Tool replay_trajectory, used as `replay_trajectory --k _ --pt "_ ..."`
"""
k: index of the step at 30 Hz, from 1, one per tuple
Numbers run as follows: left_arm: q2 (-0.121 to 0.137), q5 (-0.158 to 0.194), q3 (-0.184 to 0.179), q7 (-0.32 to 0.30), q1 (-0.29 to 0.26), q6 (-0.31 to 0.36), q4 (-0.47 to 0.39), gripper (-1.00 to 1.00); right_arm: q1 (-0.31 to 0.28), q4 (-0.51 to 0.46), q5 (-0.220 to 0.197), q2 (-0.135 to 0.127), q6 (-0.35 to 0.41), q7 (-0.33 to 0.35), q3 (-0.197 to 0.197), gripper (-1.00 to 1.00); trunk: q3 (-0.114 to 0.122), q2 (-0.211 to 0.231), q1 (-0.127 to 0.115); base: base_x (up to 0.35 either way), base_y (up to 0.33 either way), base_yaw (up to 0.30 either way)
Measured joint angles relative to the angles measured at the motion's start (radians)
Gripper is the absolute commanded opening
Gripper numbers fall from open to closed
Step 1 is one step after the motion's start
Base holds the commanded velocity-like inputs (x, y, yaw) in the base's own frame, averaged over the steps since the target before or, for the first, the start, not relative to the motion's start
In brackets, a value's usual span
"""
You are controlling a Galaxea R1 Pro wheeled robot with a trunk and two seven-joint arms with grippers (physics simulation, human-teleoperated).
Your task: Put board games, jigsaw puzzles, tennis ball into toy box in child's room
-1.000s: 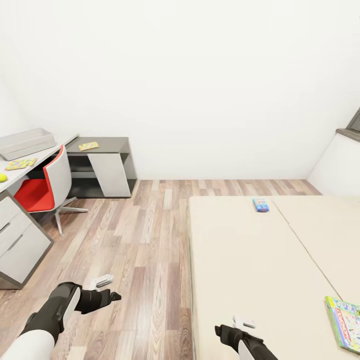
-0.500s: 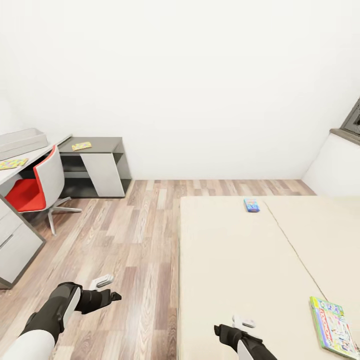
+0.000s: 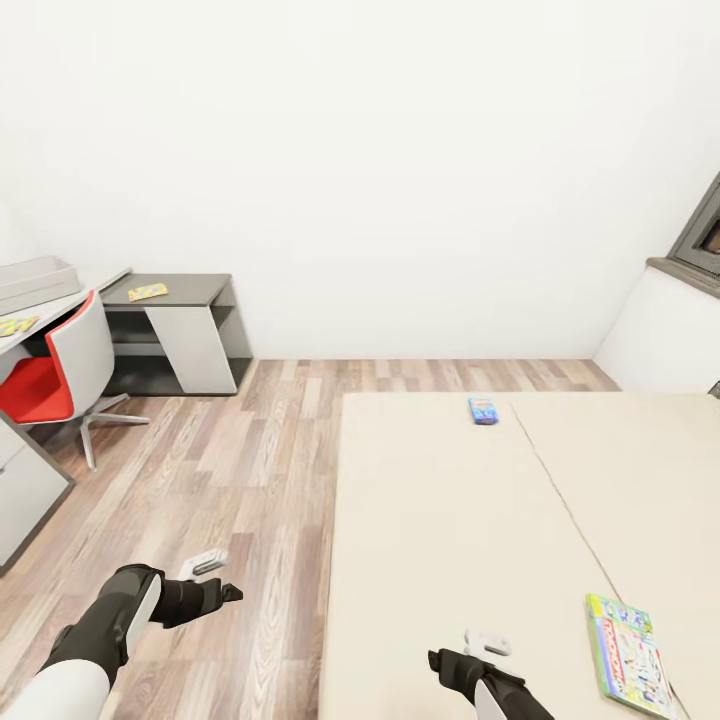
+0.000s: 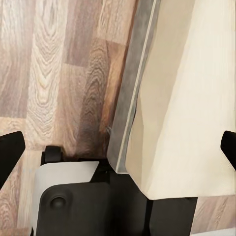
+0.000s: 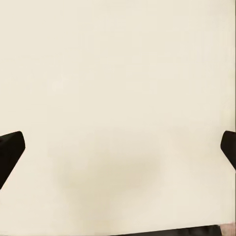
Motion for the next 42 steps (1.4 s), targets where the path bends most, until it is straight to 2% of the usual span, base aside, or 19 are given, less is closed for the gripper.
replay_trajectory --k 42 --pt "0.0 0.0 0.0 0.0 0.0 0.0 0.0 1.0 0.0 0.0 0.0 0.0 0.0 0.0 0.0 1.0 0.0 0.0 0.0 0.0 -0.251 0.0"
